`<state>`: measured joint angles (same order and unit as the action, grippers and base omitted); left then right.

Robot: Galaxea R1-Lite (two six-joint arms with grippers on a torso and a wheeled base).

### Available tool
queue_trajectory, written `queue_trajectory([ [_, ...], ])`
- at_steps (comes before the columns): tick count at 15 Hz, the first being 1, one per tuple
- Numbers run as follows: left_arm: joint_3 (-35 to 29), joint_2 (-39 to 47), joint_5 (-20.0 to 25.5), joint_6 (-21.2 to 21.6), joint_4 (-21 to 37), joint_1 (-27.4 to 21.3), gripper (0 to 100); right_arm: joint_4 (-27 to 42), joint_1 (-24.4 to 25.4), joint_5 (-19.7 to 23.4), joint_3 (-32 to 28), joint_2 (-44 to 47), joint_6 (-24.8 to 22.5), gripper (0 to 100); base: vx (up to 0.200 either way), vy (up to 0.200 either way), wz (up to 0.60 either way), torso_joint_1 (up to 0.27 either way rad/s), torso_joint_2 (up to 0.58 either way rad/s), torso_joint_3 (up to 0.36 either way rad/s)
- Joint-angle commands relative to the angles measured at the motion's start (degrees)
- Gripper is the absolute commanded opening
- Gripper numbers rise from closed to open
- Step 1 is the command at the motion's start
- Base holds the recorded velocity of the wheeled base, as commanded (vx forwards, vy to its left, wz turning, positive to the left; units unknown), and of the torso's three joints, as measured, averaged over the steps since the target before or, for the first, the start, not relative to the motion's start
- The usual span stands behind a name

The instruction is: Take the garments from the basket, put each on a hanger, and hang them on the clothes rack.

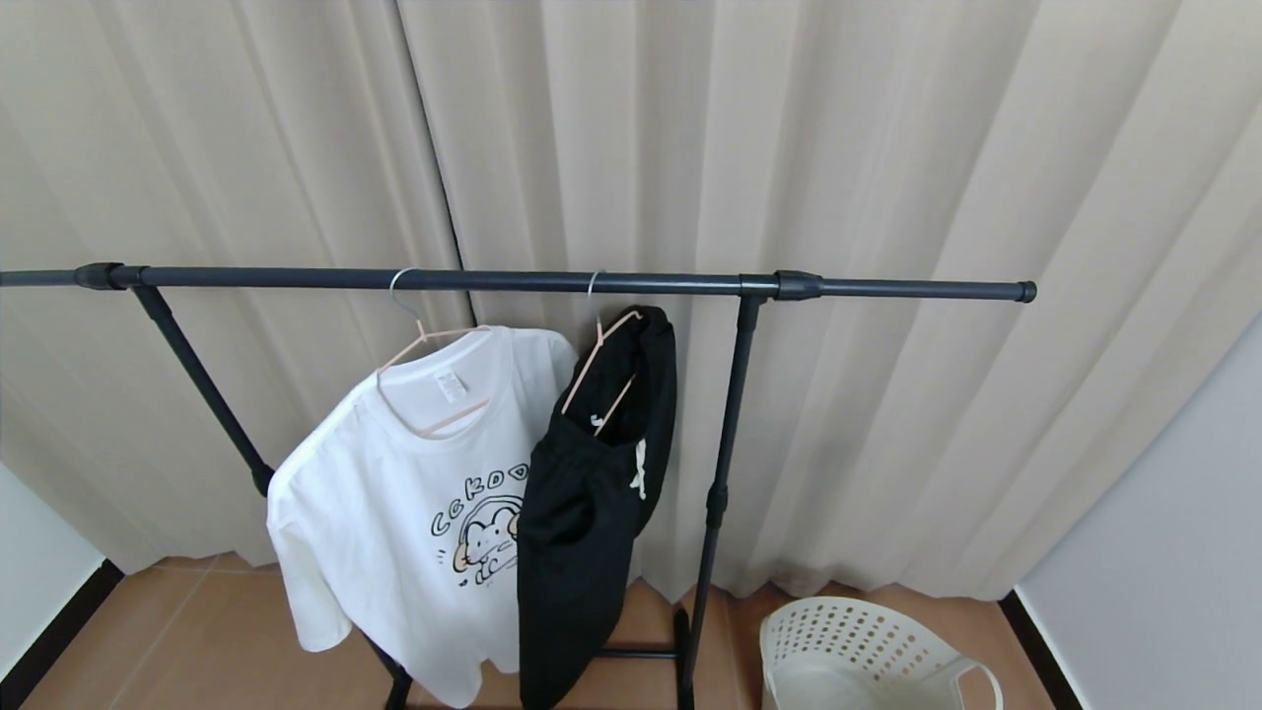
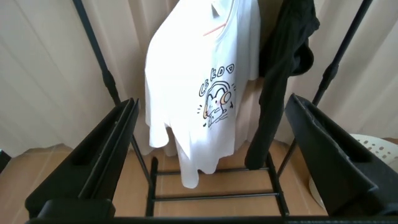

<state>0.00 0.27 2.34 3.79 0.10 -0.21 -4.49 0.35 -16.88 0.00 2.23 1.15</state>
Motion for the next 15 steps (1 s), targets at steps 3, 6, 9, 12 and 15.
queue_trajectory([
  [3, 0.0, -0.27, -0.06, -0.01, -0.01, 0.03, 100, 0.97, -0.44, 15.21, 0.0, -2.06, -1.76, 100, 0.0, 0.0, 0.0, 0.0, 0.0, 0.0],
  [6, 0.0, -0.27, -0.06, -0.01, -0.01, -0.06, 100, 1.15, -0.44, 17.59, 0.0, -2.06, -3.78, 100, 0.0, 0.0, 0.0, 0.0, 0.0, 0.0],
  [9, 0.0, -0.27, -0.06, -0.01, -0.1, -0.06, 100, 0.88, -0.44, 18.11, 0.0, -2.06, -2.99, 100, 0.0, 0.0, 0.0, 0.0, 0.0, 0.0],
  [12, 0.0, -0.27, -0.06, -0.01, -0.1, 0.03, 100, 0.36, -0.44, 11.43, 0.0, -2.06, -2.11, 100, 0.0, 0.0, 0.0, 0.0, 0.0, 0.0],
  [15, 0.0, -0.27, -0.06, -0.01, -0.1, 0.03, 100, 0.36, -0.44, 11.26, 0.0, -2.06, -2.29, 100, 0.0, 0.0, 0.0, 0.0, 0.0, 0.0],
])
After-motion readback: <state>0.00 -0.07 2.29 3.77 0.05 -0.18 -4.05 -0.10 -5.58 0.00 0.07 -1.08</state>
